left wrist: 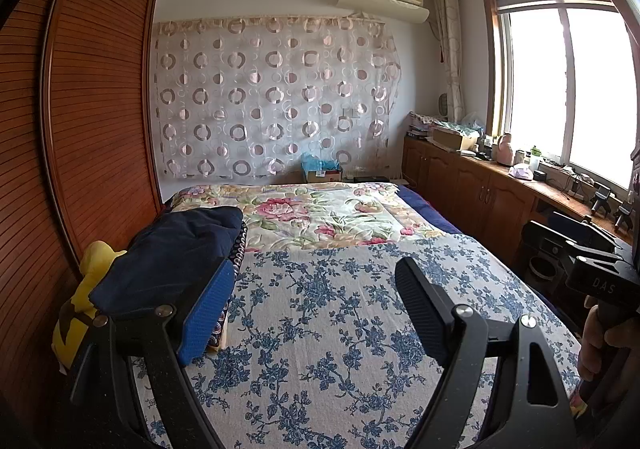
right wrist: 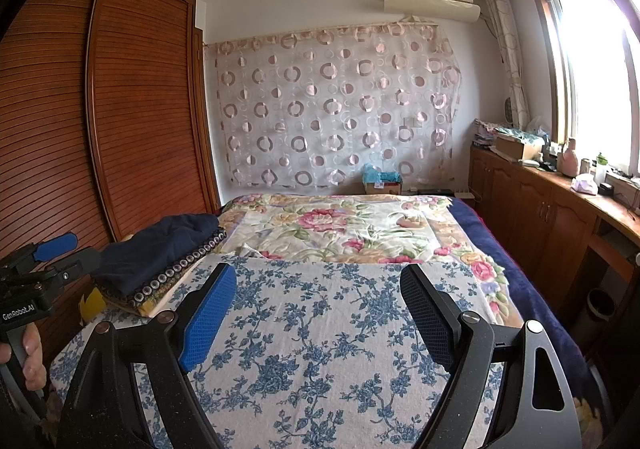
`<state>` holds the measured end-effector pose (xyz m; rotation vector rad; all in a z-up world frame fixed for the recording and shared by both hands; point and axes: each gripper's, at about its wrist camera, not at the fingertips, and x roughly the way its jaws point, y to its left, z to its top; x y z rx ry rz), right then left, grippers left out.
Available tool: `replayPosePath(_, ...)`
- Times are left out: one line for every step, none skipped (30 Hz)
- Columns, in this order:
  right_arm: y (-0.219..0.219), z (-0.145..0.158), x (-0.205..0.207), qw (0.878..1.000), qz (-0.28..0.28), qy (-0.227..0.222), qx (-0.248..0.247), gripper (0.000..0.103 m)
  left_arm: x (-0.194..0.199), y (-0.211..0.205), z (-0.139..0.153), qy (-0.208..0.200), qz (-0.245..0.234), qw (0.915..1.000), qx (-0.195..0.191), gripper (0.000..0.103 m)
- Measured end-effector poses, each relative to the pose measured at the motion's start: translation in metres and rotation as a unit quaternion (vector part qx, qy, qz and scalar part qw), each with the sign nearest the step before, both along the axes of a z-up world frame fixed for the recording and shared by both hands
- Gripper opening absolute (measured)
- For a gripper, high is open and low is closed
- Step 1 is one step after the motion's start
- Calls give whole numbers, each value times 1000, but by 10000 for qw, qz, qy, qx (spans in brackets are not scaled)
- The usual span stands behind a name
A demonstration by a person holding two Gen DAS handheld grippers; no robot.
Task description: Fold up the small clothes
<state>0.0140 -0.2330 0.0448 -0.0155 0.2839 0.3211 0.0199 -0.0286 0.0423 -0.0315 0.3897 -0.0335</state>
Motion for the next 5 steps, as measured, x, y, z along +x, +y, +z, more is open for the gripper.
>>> replayPosePath(0,0,0,10000,-3,-2,-5,85,0,0,0,0,-2,10000,5,83)
replayPosePath(0,0,0,10000,-3,-2,0,85,0,0,0,-6,4,10000,4,83)
replayPosePath(-1,0,0,10000,0,-1,8,85,0,0,0,-6,2,10000,0,83)
replayPosePath(-2,0,1,10000,1,-3,12,85,-1,1,0,-12,-3,10000,-5,83)
replayPosePath(-2,1,1,10000,1,-5,15,85,-1,0,0,-14,-1,10000,-3,83)
